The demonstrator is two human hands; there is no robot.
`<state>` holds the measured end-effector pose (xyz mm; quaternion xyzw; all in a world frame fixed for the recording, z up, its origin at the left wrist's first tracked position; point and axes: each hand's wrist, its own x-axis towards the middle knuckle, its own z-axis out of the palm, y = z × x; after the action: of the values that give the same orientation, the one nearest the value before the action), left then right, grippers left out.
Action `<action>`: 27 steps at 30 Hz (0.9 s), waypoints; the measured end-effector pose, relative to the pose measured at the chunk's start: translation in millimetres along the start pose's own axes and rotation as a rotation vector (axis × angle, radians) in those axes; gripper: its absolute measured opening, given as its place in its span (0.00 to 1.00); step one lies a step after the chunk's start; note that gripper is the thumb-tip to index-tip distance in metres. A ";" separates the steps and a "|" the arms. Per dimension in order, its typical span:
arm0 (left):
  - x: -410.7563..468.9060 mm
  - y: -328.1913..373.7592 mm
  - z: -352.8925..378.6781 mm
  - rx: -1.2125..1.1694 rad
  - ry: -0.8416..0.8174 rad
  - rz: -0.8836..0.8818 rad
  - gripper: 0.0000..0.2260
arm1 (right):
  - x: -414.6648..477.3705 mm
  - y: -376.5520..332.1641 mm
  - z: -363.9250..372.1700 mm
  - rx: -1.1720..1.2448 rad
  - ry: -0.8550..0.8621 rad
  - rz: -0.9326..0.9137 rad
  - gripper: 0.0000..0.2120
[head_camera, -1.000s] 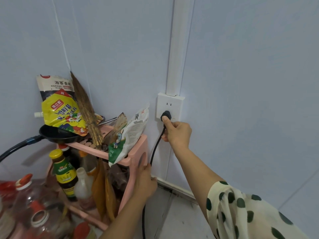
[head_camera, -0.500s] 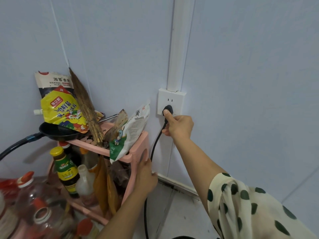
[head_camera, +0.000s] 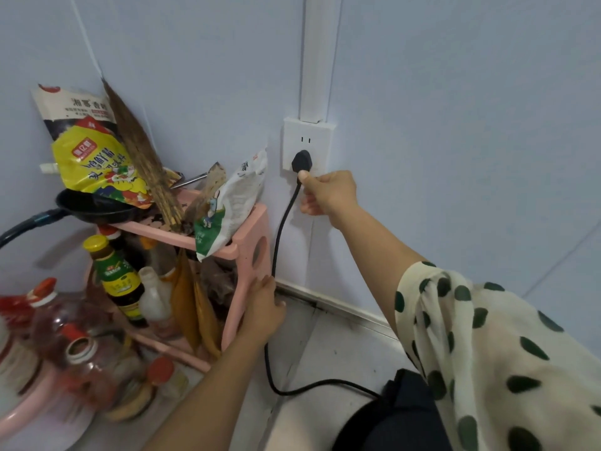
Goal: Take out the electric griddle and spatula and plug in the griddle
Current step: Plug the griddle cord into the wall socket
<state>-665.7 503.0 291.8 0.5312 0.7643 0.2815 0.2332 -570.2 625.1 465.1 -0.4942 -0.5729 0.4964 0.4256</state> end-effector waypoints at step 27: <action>18.9 -6.1 50.9 0.447 -0.100 -0.107 0.20 | -58.9 147.2 -126.2 -0.111 0.022 0.232 0.12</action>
<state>-642.7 528.4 249.3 0.5419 0.8221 0.0657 0.1619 -416.7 588.3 337.9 -0.5852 -0.5337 0.5045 0.3437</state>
